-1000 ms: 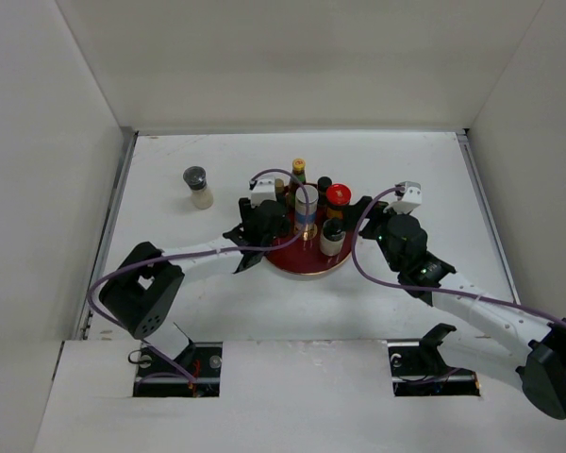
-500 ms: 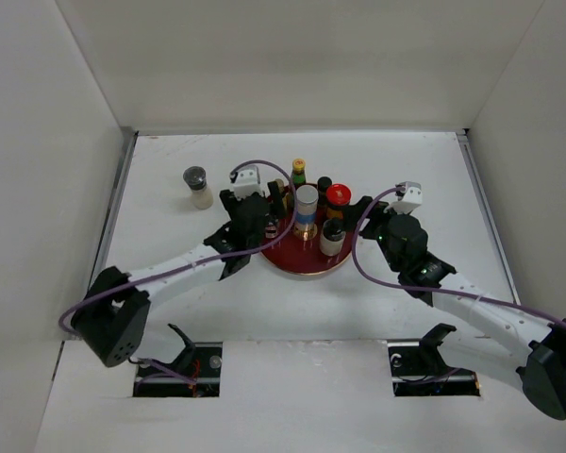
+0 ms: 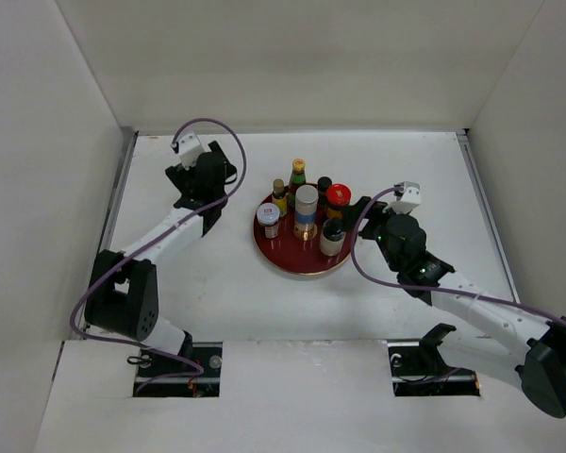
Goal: Organize the condiment bottles
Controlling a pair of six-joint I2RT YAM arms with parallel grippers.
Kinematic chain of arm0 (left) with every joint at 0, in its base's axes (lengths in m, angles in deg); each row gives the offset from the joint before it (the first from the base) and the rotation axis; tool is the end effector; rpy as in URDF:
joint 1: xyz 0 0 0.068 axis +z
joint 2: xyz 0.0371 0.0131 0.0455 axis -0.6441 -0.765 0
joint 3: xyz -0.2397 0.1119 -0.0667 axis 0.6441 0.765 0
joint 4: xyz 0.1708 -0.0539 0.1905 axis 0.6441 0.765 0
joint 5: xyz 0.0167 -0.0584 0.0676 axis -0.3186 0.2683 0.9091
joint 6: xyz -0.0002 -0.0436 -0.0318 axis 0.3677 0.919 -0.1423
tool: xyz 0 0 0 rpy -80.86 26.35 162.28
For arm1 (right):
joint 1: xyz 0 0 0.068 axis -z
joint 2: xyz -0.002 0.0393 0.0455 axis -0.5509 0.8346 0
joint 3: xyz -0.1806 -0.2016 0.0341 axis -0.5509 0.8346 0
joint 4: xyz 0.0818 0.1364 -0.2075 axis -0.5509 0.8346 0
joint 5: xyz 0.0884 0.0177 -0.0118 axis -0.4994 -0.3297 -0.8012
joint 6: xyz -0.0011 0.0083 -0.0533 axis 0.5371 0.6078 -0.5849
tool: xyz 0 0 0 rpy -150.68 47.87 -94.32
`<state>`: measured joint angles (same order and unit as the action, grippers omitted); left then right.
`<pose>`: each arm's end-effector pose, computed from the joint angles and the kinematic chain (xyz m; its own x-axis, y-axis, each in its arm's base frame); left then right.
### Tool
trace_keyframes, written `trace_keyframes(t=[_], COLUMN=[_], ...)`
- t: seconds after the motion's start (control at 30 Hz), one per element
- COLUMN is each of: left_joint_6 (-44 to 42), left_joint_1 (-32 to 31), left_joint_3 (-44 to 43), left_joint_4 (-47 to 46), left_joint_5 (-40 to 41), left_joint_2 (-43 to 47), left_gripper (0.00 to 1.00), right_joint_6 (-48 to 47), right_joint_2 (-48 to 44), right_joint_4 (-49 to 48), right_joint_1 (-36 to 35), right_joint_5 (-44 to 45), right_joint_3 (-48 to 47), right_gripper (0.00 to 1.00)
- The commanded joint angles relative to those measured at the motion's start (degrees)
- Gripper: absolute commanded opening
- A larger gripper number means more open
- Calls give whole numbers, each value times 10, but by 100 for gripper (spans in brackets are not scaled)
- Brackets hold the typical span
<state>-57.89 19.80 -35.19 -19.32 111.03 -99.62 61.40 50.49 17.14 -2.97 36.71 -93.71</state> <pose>0.3219 -0.0942 0.2742 -0.1364 -0.3367 -0.9317 -0.4339 0.8658 -0.2494 0.1946 0.1251 0.2645 -0.2321 0.3688 -0.9001 -0.1150 0.9084 0.4019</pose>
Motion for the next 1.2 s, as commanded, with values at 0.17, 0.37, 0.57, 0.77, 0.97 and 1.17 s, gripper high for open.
trace_keyframes(t=[0.17,0.37,0.57,0.77,0.97,1.17], left_joint_6=[9,7,3,-2,-4,-28], left_joint_1=[66,87,96,85,26,-83], left_joint_3=[-72,-92,-121,-65,53,104], left_joint_4=[34,28,17,-17,-42,18], left_joint_5=[-41,-54,-62,-43,-10,-8], left_joint_2=[-83,-123,-155,-111,55,258], left_gripper=[90,87,70,40,39,38], right_joint_6=[7,6,5,5,6,11], right_joint_2=[-5,5,5,-1,-4,-10], right_joint_4=[-36,-37,-37,-37,-38,-42], right_joint_1=[-1,-1,-1,-1,-1,-1], right_joint_5=[-9,-15,-24,-25,-20,-18], right_joint_3=[-3,-6,-8,-6,-4,0], right_gripper=[100,100,100,100,100,100])
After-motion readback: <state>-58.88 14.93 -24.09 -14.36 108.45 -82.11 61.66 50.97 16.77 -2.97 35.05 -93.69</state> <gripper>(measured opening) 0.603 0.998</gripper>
